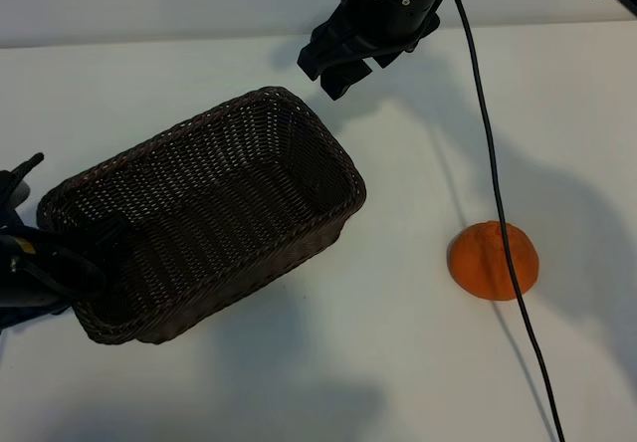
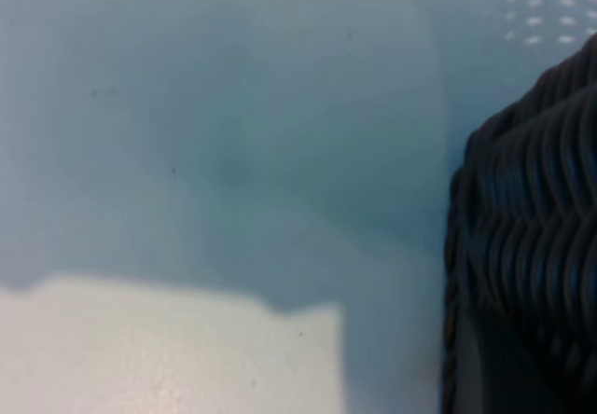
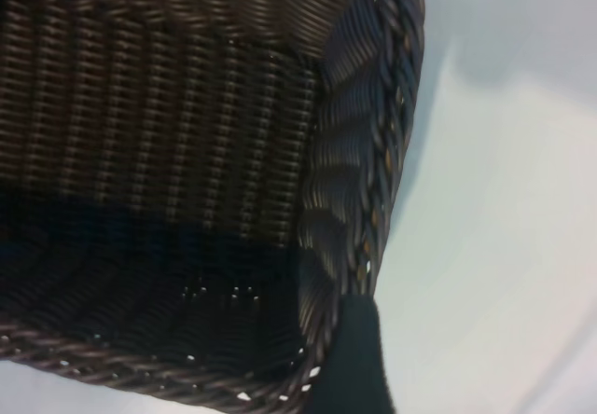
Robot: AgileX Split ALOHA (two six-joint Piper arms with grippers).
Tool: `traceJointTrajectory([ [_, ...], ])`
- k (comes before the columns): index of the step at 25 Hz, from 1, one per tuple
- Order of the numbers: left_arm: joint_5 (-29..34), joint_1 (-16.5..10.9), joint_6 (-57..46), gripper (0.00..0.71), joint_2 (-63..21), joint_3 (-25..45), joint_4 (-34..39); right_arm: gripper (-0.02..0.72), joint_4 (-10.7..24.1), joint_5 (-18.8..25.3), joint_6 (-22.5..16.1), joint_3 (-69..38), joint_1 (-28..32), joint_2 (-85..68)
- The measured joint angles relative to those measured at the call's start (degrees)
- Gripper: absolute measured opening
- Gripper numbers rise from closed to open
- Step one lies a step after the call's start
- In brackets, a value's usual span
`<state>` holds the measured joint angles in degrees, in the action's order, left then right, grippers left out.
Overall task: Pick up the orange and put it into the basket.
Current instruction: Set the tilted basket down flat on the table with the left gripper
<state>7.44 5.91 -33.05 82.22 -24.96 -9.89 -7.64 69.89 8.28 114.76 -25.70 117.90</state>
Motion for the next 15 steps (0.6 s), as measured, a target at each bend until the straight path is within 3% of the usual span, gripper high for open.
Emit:
traceJointTrajectory([
  [8, 3.0, 0.0, 3.1, 0.151, -6.1, 0.1, 0.9, 0.595, 0.0, 0.0, 0.0, 0.0, 0.0, 0.0],
  [15, 9.8, 0.0, 10.9, 0.151, -7.1, -4.1, -1.2, 0.595, 0.0, 0.0, 0.1, 0.0, 0.0, 0.0],
])
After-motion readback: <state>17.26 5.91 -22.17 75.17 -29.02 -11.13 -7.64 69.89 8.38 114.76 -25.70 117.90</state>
